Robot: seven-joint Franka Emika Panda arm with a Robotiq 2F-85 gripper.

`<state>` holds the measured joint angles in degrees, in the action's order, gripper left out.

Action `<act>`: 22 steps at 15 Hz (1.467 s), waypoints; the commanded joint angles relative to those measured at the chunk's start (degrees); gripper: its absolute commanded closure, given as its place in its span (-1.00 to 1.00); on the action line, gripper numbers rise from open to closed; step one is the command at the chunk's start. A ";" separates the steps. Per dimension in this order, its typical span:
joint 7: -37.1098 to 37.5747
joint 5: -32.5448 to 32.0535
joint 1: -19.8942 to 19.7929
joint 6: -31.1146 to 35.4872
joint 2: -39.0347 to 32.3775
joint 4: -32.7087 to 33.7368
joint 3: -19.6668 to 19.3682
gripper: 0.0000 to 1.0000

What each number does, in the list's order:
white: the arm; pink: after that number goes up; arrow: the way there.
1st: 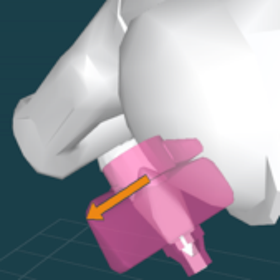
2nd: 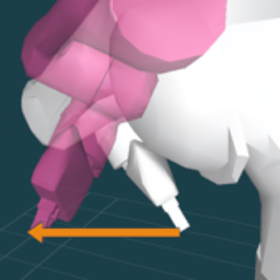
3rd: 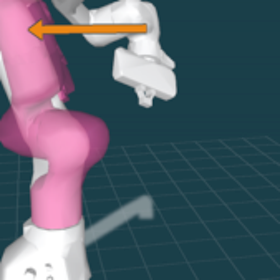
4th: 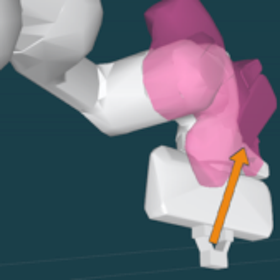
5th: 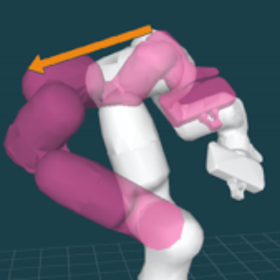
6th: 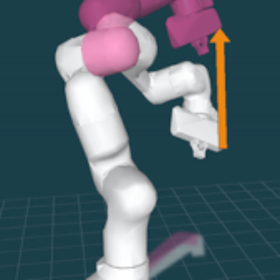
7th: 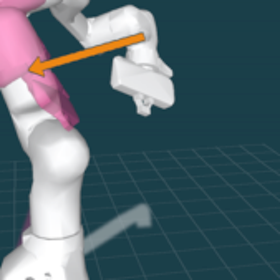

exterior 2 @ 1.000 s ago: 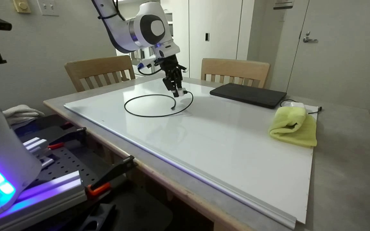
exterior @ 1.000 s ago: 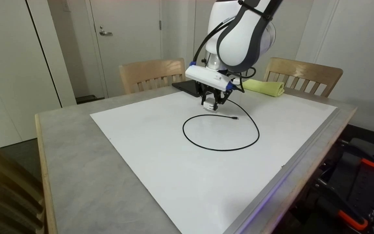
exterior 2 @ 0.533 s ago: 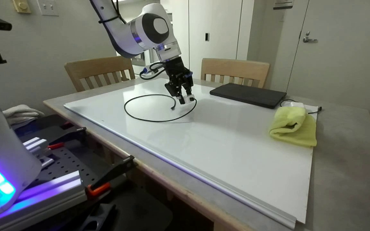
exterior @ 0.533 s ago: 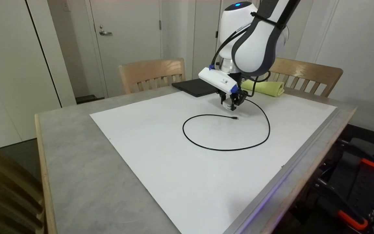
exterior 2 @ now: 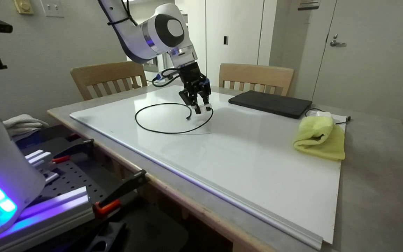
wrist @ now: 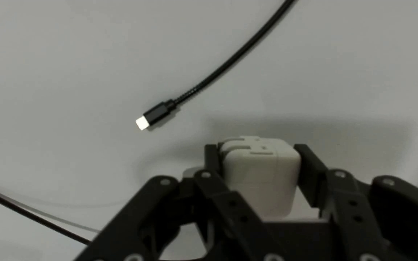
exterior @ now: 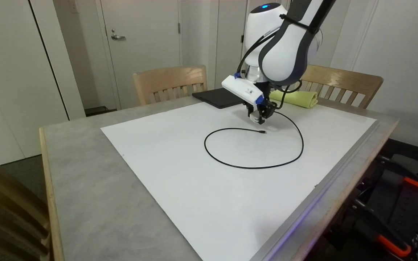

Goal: Unwind the phone charger

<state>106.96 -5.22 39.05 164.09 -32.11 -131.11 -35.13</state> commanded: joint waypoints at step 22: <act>27.29 -6.49 -14.30 -12.78 -1.64 8.26 9.43 0.43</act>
<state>129.89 -9.28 26.67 151.99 -34.05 -123.20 -26.62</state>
